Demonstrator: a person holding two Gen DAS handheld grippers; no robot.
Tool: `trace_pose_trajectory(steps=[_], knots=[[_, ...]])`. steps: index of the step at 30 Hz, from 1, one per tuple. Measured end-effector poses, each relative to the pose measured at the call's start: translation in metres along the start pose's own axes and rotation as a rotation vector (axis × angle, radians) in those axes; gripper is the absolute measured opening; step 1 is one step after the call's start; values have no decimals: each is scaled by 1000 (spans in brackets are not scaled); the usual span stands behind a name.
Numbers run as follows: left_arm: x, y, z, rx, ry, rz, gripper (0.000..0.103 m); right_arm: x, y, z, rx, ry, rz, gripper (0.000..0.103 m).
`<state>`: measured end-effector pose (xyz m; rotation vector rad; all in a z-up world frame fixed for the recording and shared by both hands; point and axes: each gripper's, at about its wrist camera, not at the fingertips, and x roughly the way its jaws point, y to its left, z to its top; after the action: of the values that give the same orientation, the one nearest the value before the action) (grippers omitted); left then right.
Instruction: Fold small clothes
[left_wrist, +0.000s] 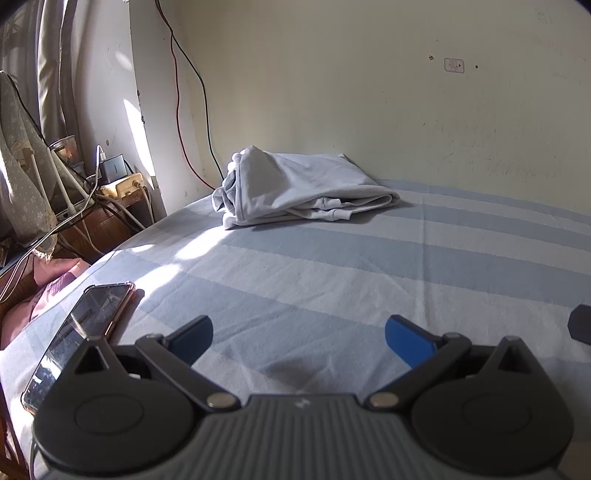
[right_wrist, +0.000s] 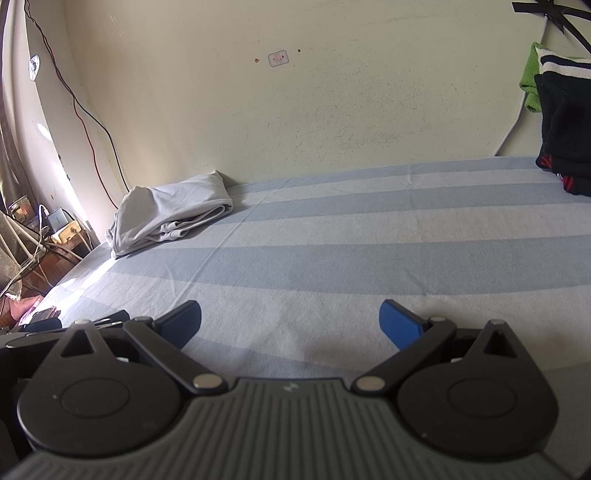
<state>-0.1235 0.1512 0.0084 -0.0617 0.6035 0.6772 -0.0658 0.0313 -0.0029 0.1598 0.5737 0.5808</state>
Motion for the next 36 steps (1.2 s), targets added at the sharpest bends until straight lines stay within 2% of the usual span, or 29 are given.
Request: trace_pose_trajectory(steps=[24, 36], knots=[[3, 3, 1, -11, 13, -23, 103, 0, 0, 0, 0, -1, 0, 103], [0, 2, 1, 3, -11, -32, 103, 0, -1, -1, 0, -1, 1, 103]])
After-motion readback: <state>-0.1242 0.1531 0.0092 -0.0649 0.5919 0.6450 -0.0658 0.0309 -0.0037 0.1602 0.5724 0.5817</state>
